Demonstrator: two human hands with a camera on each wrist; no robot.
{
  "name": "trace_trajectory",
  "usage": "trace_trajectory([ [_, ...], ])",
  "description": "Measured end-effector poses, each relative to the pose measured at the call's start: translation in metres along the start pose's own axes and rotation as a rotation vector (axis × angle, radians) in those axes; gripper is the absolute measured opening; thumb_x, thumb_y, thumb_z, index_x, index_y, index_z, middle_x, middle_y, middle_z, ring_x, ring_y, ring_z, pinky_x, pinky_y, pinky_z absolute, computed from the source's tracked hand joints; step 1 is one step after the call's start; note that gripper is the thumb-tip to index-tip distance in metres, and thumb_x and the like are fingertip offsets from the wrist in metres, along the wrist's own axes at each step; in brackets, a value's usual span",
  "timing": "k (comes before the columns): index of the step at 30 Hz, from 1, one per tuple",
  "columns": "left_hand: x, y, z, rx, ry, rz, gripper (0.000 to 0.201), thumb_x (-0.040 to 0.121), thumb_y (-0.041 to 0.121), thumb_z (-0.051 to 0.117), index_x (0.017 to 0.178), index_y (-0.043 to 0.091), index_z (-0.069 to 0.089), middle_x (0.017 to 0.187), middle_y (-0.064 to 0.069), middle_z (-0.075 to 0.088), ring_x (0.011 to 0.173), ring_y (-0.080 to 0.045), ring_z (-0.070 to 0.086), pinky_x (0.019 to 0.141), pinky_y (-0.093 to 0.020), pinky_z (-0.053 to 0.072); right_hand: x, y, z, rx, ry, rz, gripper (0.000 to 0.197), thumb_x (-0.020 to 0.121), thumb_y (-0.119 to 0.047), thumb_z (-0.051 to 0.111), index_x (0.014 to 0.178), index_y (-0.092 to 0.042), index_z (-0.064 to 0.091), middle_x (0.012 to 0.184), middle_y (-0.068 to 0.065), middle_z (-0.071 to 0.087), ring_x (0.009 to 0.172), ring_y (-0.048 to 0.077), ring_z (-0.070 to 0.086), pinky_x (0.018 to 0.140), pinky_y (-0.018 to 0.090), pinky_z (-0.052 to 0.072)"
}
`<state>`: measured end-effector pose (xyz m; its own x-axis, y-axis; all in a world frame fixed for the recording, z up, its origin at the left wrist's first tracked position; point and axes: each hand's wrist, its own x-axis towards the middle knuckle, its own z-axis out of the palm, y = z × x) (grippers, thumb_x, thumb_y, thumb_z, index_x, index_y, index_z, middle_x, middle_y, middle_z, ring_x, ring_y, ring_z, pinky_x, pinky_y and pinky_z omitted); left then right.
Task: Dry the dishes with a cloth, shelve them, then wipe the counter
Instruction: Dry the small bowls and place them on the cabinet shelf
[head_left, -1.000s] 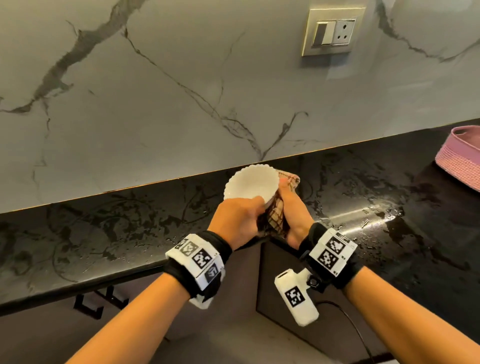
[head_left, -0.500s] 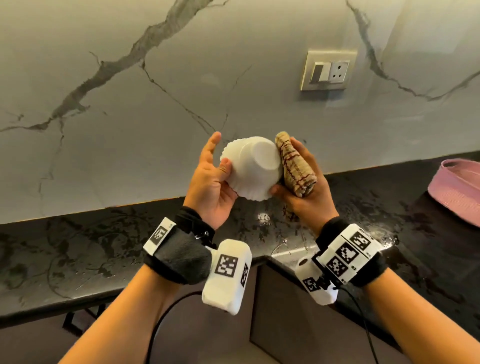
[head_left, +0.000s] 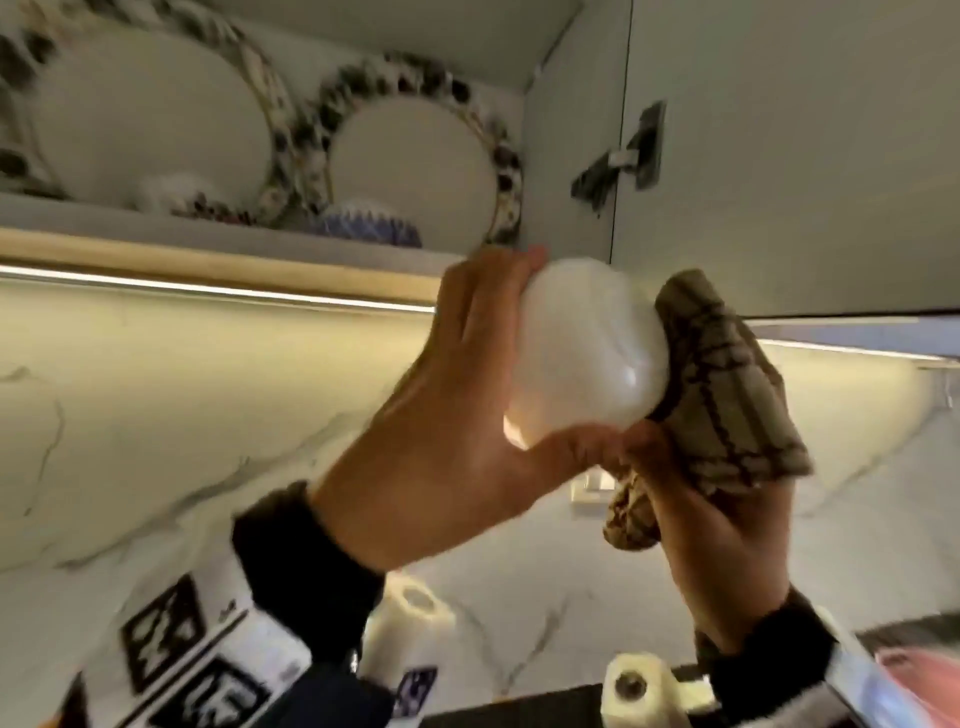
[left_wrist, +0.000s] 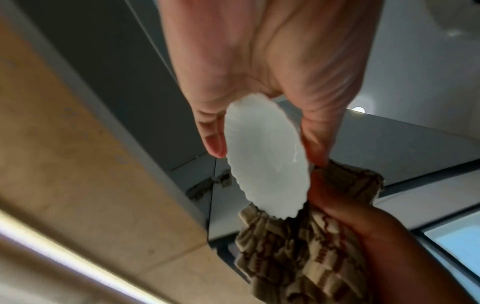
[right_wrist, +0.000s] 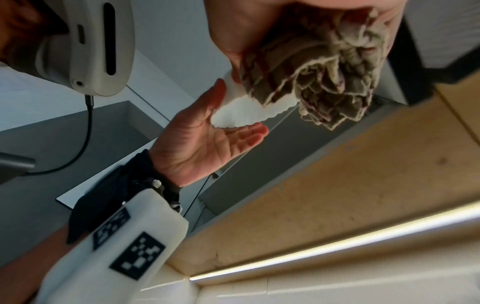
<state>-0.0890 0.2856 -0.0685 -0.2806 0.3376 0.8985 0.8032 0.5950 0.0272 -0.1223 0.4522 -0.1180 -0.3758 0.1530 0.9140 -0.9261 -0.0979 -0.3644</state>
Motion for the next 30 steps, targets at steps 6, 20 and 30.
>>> trace_trajectory([
  [6, 0.09, -0.02, -0.027, 0.071, 0.02, -0.226, 0.075, 0.078, 0.054, 0.062, 0.136, 0.017, 0.033, 0.132, 0.0, 0.043, 0.101, -0.007, 0.038, 0.069, -0.011, 0.036, 0.103, -0.019, 0.027, -0.217, -0.115, -0.034, 0.062, 0.075, -0.038, 0.064, 0.132, -0.02, 0.048, 0.099, 0.006, 0.057, 0.079, 0.022, 0.056, 0.082, 0.057, 0.052],
  [20, 0.127, -0.063, -0.002, 0.354, -0.143, -0.702, 0.085, 0.086, 0.072, 0.021, 0.14, 0.008, 0.034, 0.142, -0.022, 0.036, 0.133, -0.037, 0.028, 0.109, -0.046, 0.018, 0.166, 0.01, 0.056, -0.549, -0.039, 0.094, 0.038, 0.09, -0.026, 0.056, 0.126, -0.017, 0.051, 0.115, 0.002, 0.063, 0.106, 0.022, 0.059, 0.094, 0.033, 0.048],
  [30, 0.128, -0.065, 0.007, 0.498, -0.165, -0.655, 0.08, 0.089, 0.068, 0.021, 0.13, 0.004, 0.045, 0.132, -0.019, 0.048, 0.128, -0.033, 0.034, 0.106, -0.043, 0.021, 0.164, 0.012, 0.058, -0.967, -0.161, -0.071, 0.042, 0.089, -0.023, 0.057, 0.129, -0.021, 0.044, 0.112, 0.008, 0.063, 0.101, 0.028, 0.061, 0.081, 0.032, 0.05],
])
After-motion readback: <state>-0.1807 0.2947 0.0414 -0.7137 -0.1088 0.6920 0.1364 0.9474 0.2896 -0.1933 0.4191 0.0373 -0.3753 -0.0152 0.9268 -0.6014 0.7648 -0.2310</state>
